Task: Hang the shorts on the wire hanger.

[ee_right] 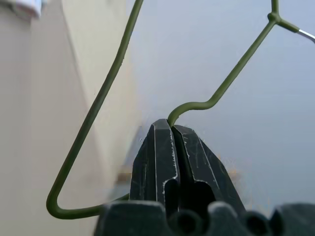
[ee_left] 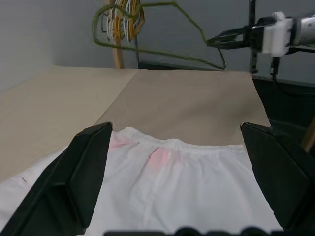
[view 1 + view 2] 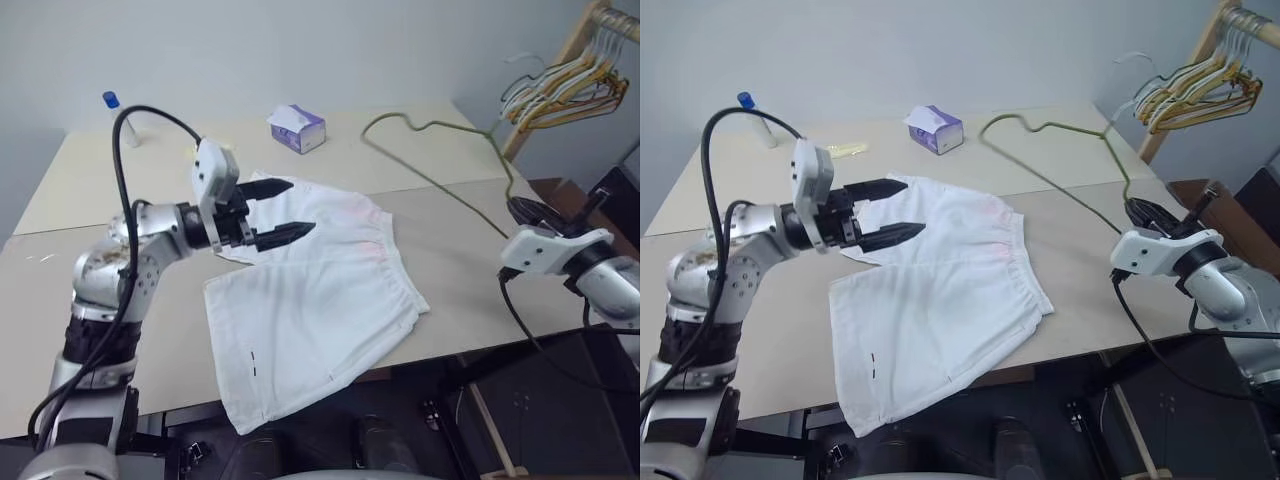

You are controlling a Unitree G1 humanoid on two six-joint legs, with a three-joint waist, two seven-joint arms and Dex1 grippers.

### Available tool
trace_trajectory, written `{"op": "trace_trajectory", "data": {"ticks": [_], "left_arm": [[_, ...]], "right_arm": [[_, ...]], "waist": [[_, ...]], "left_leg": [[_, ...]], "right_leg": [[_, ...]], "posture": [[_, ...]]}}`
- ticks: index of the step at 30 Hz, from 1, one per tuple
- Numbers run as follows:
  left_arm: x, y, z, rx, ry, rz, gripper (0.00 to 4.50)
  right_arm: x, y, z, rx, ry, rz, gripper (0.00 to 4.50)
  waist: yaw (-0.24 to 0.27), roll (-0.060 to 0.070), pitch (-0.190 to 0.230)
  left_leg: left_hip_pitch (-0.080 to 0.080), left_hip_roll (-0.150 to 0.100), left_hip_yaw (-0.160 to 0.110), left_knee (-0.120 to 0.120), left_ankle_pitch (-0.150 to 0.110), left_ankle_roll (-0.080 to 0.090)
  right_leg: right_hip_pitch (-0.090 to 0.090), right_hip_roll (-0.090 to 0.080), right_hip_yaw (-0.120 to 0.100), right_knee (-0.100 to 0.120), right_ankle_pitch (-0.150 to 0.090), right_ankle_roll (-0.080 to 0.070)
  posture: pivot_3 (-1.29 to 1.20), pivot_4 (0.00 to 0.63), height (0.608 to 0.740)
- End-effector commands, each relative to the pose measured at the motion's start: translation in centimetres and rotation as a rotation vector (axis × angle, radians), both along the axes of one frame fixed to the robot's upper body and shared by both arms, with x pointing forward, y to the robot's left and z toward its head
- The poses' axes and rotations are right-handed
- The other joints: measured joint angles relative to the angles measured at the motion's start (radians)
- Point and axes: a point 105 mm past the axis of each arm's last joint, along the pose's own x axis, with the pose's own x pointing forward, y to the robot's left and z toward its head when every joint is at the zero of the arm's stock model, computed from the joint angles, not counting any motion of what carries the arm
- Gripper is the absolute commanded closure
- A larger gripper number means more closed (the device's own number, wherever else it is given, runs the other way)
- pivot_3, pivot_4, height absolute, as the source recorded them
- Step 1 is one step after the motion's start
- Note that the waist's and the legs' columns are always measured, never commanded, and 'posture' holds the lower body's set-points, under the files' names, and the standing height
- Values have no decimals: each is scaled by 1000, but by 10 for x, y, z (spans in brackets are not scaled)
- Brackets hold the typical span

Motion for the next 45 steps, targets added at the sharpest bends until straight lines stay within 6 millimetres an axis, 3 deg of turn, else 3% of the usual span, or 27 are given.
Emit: {"op": "trace_trajectory", "data": {"ticks": [1, 8, 15, 18, 28, 30, 37, 41, 45], "left_arm": [[7, -5, 8, 4, -30, -16, 0], [2, -30, -5, 58, 44, -156, 0], [-4, -35, -42, 312, 83, -212, 0], [-1, -34, -48, 332, 78, -192, 604], [-2, -34, -46, 330, 63, -206, 3961], [-2, -33, -46, 336, 61, -208, 4463], [-1, -33, -47, 357, 58, -209, 4463], [4, -29, -45, 342, 58, -171, 4500], [12, -18, -52, 453, -20, -94, 4500]], "right_arm": [[-5, 19, 9, -142, -90, 159, 4476], [2, 44, 11, -274, -172, 310, 4476], [7, 54, 14, -316, -212, 370, 4476], [7, 56, 15, -327, -217, 384, 4500], [7, 55, 16, -351, -212, 389, 4500], [8, 55, 19, -350, -222, 387, 4500], [10, 54, 26, -343, -233, 370, 4500], [3, 55, 21, -320, -173, 404, 3422], [-8, 54, 12, -330, -57, 448, 1964]], "waist": [[-8, 0, -1], [-14, 0, -3], [-13, 1, -5], [-13, 1, -5], [-14, 1, -6], [-14, 2, -7], [-14, 2, -8], [-14, 2, -8], [-13, 2, -8]], "left_leg": [[0, 0, 0, 1, 0, 0], [0, -1, 2, 4, -1, 1], [0, -1, 3, 4, -1, 1], [0, -1, 4, 4, -1, 1], [0, -1, 4, 5, -1, 3], [0, -1, 5, 5, -1, 3], [1, -1, 5, 5, -1, 3], [1, -1, 5, 5, -2, 3], [1, -1, 5, 5, -2, 4]], "right_leg": [[0, 0, 0, 0, 0, 0], [0, 0, 5, 0, 4, 0], [0, 0, 7, -1, 5, -1], [0, 0, 8, 0, 5, -1], [0, 0, 9, 0, 5, 0], [0, 0, 9, 0, 5, 0], [0, 0, 10, 0, 5, 0], [0, 0, 10, 0, 6, 0], [0, 0, 11, 0, 6, 1]], "posture": [[-34, 12, 740], [-25, 3, 740], [-25, 0, 740], [-29, 0, 740], [-32, 0, 740], [-33, 1, 740], [-34, 3, 740], [-33, 5, 740], [-22, 12, 740]]}}
